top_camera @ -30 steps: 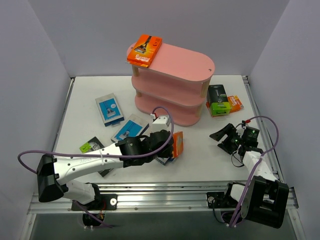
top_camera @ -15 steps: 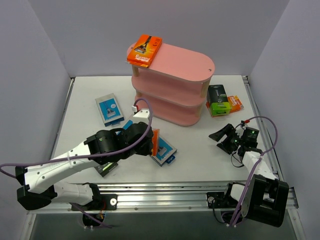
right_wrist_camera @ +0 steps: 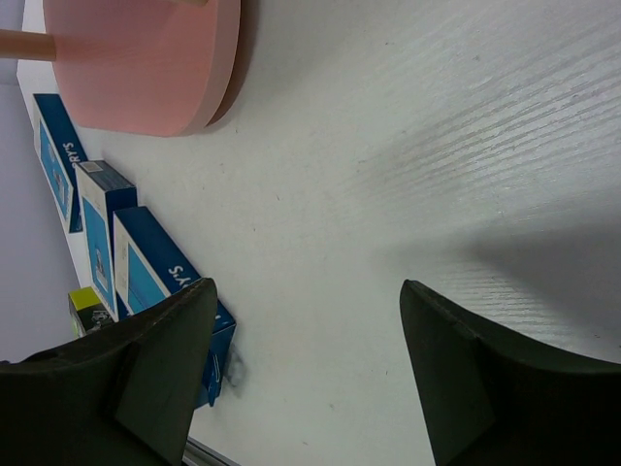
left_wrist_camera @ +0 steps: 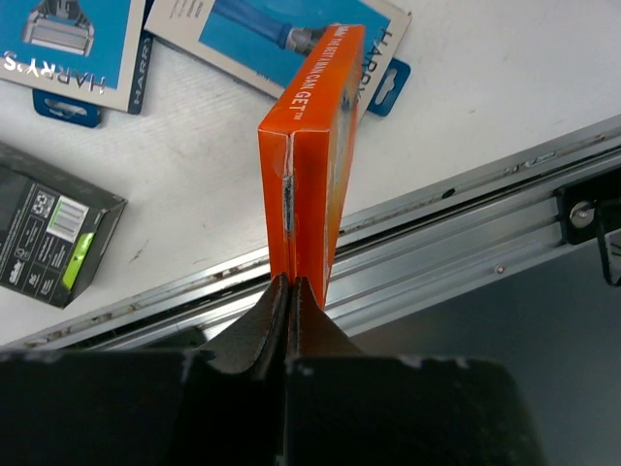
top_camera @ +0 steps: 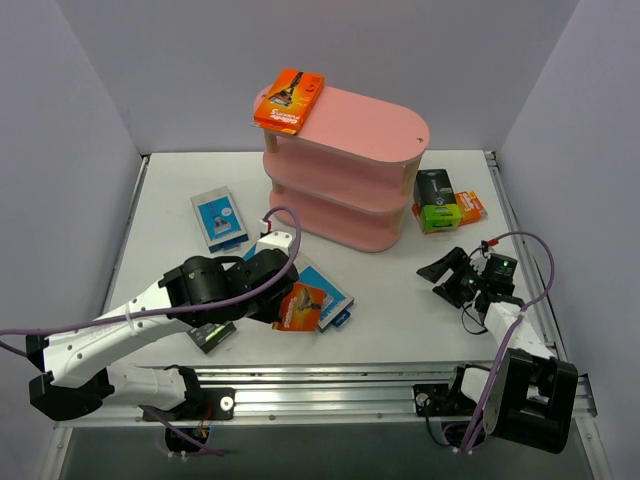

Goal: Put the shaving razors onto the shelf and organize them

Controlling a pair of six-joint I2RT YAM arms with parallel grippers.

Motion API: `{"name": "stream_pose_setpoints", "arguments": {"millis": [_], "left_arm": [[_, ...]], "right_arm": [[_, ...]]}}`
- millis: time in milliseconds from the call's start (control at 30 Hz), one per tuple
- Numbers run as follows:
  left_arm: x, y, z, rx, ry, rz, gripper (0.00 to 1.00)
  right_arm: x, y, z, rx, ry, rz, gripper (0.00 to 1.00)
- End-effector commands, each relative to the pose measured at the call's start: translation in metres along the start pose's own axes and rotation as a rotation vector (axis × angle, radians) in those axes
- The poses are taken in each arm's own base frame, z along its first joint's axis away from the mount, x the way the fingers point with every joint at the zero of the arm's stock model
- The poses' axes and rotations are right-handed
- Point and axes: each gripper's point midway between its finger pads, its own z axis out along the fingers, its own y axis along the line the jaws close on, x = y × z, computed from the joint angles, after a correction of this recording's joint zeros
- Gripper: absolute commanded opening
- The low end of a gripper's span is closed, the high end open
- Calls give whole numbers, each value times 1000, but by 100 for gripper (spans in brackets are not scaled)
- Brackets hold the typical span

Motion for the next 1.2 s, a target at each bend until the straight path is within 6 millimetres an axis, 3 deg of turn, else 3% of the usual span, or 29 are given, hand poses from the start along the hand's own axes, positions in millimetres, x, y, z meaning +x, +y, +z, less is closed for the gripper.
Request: {"name": "stream_pose_setpoints", "arguments": {"millis": [0, 500, 833, 1167], "left_arm": [[-4, 8, -24, 15, 1, -19, 2], [28, 25, -40, -10, 154, 46, 2], [43, 19, -42, 20, 246, 84, 2], [73, 26, -46, 16, 387, 117, 2]], "right_arm": [[6, 2, 1, -20, 18, -15, 72], [8, 2, 2, -23, 18, -21, 72], [10, 2, 3, -24, 24, -19, 72], [10, 3, 3, -29, 23, -23, 72]]}}
